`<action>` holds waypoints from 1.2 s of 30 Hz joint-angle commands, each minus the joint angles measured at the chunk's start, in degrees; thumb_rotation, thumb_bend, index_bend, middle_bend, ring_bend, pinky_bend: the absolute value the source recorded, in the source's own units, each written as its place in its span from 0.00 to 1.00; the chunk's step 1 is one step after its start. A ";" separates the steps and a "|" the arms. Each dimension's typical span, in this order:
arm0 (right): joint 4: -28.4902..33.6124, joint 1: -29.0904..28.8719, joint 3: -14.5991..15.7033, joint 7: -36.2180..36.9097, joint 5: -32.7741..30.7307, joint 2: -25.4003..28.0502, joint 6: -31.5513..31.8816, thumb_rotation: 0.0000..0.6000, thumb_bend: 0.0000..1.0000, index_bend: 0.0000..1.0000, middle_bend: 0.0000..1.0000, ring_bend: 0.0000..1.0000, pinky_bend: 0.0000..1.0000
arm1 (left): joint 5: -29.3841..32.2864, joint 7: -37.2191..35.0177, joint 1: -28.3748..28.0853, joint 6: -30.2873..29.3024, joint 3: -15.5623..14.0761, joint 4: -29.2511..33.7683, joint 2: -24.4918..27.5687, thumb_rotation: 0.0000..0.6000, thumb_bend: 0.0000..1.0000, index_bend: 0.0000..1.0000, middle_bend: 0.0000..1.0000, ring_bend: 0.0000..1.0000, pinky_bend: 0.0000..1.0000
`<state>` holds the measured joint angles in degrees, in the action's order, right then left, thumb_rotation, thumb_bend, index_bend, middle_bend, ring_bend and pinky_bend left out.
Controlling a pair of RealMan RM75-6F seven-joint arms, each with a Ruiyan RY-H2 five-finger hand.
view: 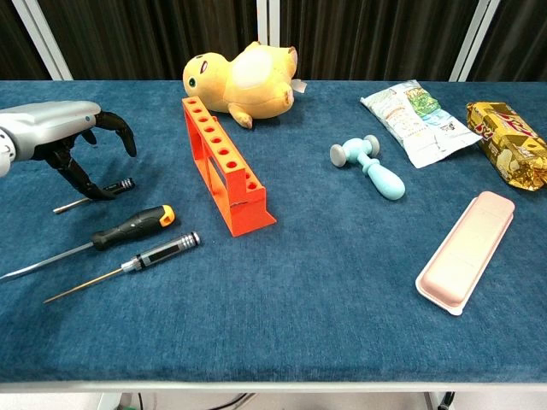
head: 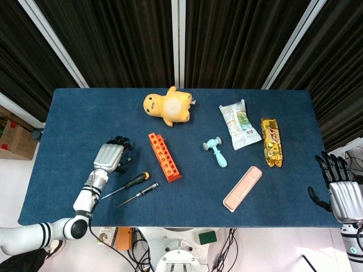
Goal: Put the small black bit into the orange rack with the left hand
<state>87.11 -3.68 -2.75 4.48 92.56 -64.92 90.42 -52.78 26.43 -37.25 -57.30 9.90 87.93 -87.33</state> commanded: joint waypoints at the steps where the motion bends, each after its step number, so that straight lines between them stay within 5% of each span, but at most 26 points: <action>1: -0.02 -0.01 0.02 0.00 -0.01 0.00 -0.05 1.00 0.33 0.00 0.00 0.00 0.00 | 0.78 -0.02 -0.24 0.33 -0.20 -0.55 -0.36 1.00 0.14 0.34 0.17 0.10 0.23; 36: 0.18 0.42 -0.99 1.15 -1.40 -0.48 1.02 1.00 0.34 0.00 0.00 0.00 0.00 | 7.98 2.52 -2.58 1.31 -0.98 -3.25 -2.87 1.00 0.34 0.47 0.20 0.10 0.23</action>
<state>87.28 -3.26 -3.73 5.63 91.16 -65.40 91.45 -44.83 28.95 -39.79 -56.05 8.95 84.66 -90.23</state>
